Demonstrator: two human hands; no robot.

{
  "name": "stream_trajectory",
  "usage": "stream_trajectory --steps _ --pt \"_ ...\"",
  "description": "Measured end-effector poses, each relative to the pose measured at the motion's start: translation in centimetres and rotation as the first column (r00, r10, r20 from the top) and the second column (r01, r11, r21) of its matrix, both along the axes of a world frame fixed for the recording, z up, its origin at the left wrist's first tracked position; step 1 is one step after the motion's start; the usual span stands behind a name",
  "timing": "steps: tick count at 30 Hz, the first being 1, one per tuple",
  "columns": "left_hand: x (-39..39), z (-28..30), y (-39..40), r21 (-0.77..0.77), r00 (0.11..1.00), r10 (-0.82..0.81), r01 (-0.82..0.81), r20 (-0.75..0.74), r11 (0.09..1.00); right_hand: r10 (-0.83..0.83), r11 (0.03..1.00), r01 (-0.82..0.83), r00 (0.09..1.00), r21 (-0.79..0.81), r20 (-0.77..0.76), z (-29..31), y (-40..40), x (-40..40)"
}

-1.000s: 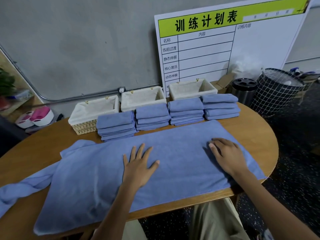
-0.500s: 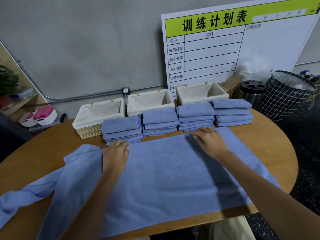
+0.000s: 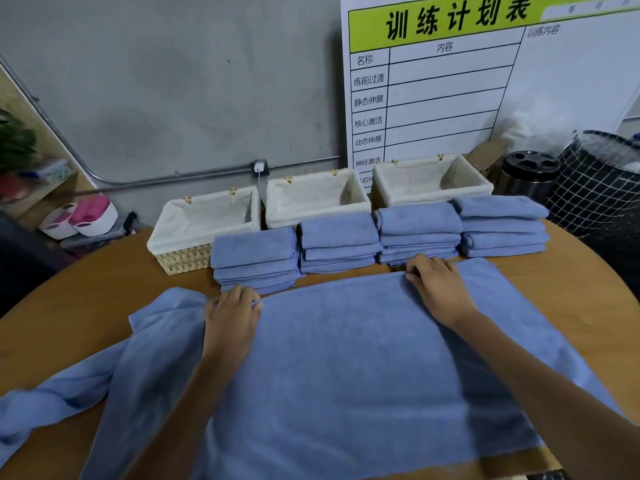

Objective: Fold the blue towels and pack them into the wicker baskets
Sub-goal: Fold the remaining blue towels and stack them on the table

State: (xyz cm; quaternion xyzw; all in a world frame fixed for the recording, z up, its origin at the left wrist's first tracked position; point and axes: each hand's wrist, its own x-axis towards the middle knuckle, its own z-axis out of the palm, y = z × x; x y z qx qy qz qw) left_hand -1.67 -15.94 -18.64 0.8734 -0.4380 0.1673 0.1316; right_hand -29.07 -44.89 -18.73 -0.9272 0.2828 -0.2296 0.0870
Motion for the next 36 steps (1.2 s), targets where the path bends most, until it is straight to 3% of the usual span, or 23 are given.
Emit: stream_trajectory --steps 7,12,15,21,25,30,36 --pt "4.2 0.7 2.9 -0.014 0.972 -0.207 0.207 -0.113 0.978 0.084 0.995 -0.087 0.995 -0.056 -0.059 0.0 -1.5 -0.6" --pt "7.1 1.5 4.4 -0.073 0.939 -0.337 0.333 -0.061 0.940 0.132 0.989 -0.132 0.991 -0.059 -0.010 0.6 -3.5 -0.8" --pt "8.0 2.1 4.1 -0.068 0.961 -0.276 0.274 -0.028 0.959 0.095 0.985 -0.091 0.995 -0.147 0.022 1.1 -4.2 -0.4" --pt "7.9 3.8 3.8 -0.094 0.973 -0.080 0.102 0.218 0.990 0.084 0.968 -0.051 0.989 -0.248 0.125 2.0 -4.9 0.4" --pt "7.5 3.9 4.8 -0.086 0.935 -0.164 0.200 0.314 0.976 0.121 0.959 -0.075 0.980 -0.272 0.157 1.6 -4.6 -1.2" --pt "4.2 3.7 8.8 -0.108 0.907 -0.326 0.364 0.267 0.925 0.241 0.927 -0.172 0.954 -0.334 0.177 2.3 -1.8 -6.1" --pt "-0.2 -1.0 15.0 -0.121 0.925 -0.308 0.340 0.222 0.933 0.314 0.846 -0.280 0.949 -0.453 0.000 0.1 1.2 -11.4"
